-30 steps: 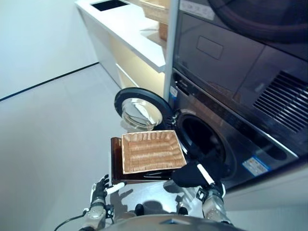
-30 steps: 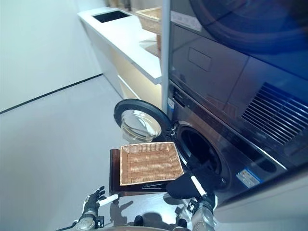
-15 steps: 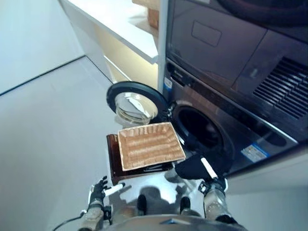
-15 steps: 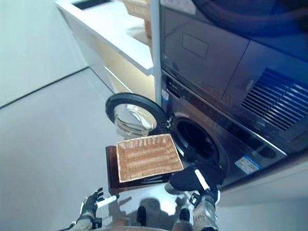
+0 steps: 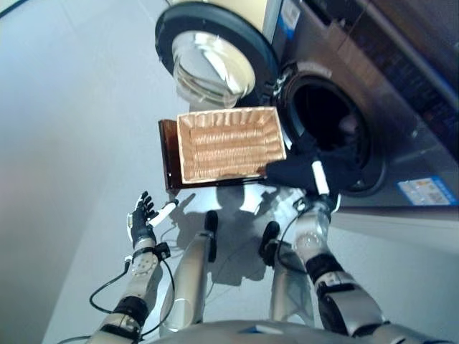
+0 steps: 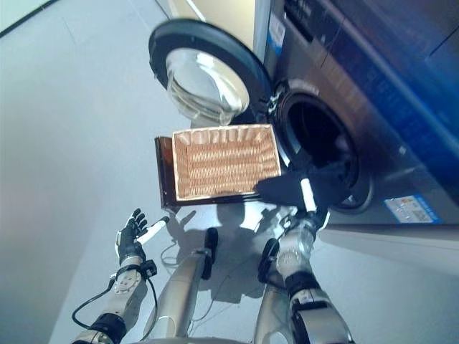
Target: Pick up the clothes and place them into the washing machine
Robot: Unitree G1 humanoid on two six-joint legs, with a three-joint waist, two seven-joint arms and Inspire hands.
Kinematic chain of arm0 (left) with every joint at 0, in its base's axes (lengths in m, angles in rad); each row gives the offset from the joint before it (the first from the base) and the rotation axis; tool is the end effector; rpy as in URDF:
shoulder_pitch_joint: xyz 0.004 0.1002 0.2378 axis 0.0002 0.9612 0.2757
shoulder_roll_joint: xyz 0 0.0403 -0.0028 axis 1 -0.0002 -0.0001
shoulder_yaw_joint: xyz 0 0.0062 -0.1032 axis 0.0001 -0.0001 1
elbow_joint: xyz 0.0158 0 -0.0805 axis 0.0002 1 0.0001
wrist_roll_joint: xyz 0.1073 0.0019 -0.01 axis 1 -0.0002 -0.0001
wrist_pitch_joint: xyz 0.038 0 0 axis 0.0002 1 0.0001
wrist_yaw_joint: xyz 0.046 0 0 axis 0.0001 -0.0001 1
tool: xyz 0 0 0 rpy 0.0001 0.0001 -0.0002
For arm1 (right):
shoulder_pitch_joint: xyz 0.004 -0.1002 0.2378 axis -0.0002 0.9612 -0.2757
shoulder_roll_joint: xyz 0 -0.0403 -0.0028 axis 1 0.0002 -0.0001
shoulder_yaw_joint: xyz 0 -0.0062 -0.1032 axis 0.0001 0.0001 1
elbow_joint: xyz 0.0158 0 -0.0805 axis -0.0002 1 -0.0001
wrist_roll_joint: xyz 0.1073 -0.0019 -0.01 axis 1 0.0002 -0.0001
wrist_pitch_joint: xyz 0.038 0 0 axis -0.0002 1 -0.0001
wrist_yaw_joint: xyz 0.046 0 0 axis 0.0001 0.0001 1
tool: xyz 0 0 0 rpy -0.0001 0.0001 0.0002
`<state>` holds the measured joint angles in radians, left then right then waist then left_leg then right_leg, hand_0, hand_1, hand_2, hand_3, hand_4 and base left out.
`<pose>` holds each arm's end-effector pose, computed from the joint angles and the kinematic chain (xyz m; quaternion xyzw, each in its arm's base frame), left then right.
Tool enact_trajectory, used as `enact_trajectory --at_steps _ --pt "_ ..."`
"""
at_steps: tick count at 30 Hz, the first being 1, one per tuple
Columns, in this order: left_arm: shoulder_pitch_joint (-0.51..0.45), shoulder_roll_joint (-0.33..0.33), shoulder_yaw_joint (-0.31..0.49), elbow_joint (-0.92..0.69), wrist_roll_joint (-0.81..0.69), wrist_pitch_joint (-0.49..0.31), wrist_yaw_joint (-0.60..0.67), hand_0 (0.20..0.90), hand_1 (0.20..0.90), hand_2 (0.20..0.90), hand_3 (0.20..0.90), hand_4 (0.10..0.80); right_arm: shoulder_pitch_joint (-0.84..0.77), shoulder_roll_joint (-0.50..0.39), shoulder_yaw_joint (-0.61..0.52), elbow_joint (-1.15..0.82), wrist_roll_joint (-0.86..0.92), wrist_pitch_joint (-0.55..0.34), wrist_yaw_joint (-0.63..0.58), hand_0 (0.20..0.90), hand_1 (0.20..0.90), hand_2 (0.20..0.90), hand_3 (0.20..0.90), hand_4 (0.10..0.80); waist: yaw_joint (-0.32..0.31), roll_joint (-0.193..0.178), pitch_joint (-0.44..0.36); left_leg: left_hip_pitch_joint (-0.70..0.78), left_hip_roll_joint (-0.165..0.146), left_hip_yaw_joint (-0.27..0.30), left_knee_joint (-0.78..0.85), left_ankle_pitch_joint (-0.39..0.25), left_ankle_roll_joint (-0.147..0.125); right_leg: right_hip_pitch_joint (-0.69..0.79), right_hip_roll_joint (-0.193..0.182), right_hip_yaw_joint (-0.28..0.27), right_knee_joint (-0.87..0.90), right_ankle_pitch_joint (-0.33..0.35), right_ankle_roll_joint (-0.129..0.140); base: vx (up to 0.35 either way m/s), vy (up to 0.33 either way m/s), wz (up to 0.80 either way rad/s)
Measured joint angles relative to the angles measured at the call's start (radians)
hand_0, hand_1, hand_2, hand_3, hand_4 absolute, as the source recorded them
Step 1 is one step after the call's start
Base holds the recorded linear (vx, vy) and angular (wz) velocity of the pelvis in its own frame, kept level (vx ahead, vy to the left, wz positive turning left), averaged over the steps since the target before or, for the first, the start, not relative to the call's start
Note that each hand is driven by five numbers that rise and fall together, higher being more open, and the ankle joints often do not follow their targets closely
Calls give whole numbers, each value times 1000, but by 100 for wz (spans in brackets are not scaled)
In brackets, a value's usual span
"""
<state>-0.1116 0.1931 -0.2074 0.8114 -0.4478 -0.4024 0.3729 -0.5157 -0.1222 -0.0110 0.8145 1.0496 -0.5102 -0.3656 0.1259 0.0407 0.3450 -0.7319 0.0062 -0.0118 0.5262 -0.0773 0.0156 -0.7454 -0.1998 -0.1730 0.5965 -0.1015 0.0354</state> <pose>0.1878 0.1811 -0.0597 -0.0355 0.1703 0.2110 0.9619 0.2928 -0.1767 0.0328 0.4110 -0.0101 -0.3241 0.8520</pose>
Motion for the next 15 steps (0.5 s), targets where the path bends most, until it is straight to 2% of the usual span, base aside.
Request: enact_trajectory --at_steps 4,9,15 --pt "24 -1 -25 5 5 1 -8 900 900 900 900 800 -52 -19 -9 49 7 -21 -11 200 200 200 200 300 0 2 4 -19 -5 -8 13 -10 -1 -19 -2 10 12 -11 3 36 54 1" --pt "44 -1 -64 6 -3 0 -49 900 900 900 900 800 -146 -58 -123 131 111 -45 -32 200 200 200 200 300 9 23 -8 -65 -26 -6 -11 6 2 -71 -22 13 15 -9 7 41 65 12" --pt "46 -4 -112 1 -15 -5 -72 900 900 900 900 800 -259 -222 -223 255 164 -68 -54 200 200 200 200 300 65 103 -56 -80 -73 -12 -72 38 28 -102 -67 6 9 -7 36 53 78 22"
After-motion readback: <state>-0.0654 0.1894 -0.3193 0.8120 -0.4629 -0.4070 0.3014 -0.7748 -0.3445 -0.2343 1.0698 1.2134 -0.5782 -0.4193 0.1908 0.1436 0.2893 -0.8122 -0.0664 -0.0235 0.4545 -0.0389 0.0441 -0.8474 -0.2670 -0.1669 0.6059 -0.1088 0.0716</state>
